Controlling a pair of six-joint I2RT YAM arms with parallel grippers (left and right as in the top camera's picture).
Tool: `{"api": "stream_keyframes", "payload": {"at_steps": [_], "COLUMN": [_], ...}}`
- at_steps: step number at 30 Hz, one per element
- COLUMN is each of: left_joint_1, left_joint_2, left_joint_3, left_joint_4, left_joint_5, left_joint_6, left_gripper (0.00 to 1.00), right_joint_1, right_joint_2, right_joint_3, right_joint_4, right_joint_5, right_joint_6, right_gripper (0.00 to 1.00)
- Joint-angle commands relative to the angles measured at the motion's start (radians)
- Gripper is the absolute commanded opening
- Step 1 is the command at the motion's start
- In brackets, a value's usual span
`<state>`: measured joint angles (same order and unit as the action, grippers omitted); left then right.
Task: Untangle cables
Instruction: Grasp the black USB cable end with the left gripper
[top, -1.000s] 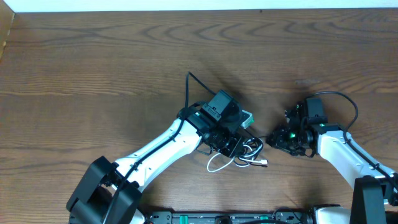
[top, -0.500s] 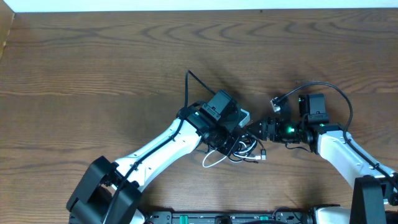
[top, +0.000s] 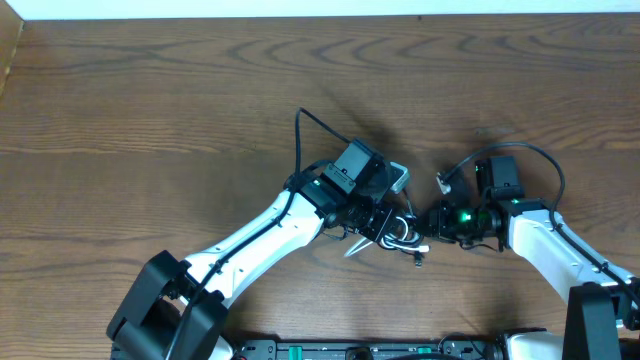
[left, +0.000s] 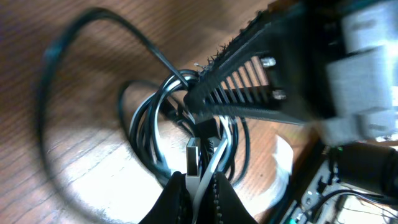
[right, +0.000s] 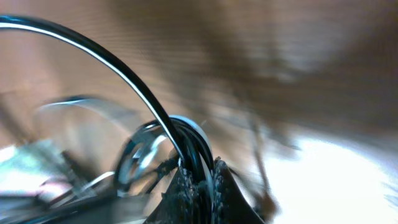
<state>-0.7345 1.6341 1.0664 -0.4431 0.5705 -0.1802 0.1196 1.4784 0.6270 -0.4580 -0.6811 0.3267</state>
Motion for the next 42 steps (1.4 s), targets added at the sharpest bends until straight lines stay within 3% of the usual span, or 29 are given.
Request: {"api": "stream_keyframes", "payload": {"at_steps": [1, 7, 8, 9, 11, 12, 21, 29, 42], "left_joint_1": [0.045, 0.135, 0.142, 0.148, 0.15, 0.15, 0.149, 0.126, 0.125], "left_joint_2": [-0.053, -0.095, -0.095, -0.095, -0.092, -0.092, -0.091, -0.073, -0.038], "left_joint_3": [0.011, 0.011, 0.011, 0.011, 0.011, 0.011, -0.009, -0.094, -0.107], "left_joint_4": [0.011, 0.011, 0.01, 0.004, -0.011, -0.016, -0.122, -0.098, 0.031], "left_joint_5": [0.101, 0.232, 0.234, 0.231, 0.225, 0.222, 0.071, -0.118, -0.139], "left_joint_6": [-0.008, -0.004, -0.005, -0.004, -0.004, -0.004, -0.005, -0.011, -0.044], "left_gripper": [0.07, 0.08, 0.17, 0.36, 0.6, 0.64, 0.64, 0.65, 0.64], "right_joint_1": [0.008, 0.006, 0.006, 0.006, 0.006, 0.006, 0.006, 0.006, 0.006], "right_joint_2": [0.006, 0.006, 0.006, 0.006, 0.006, 0.006, 0.006, 0.006, 0.006], "right_joint_3": [-0.003, -0.003, -0.003, -0.003, -0.003, -0.003, -0.003, -0.003, -0.003], "right_joint_4": [-0.07, -0.084, -0.075, -0.061, -0.01, 0.006, 0.085, 0.14, 0.23], "right_joint_5": [0.383, 0.394, 0.367, 0.329, 0.225, 0.196, 0.071, -0.045, -0.257], "right_joint_6": [0.11, 0.129, 0.128, 0.128, 0.103, 0.102, 0.103, 0.126, 0.185], "right_gripper": [0.01, 0.01, 0.01, 0.01, 0.01, 0.01, 0.01, 0.01, 0.01]}}
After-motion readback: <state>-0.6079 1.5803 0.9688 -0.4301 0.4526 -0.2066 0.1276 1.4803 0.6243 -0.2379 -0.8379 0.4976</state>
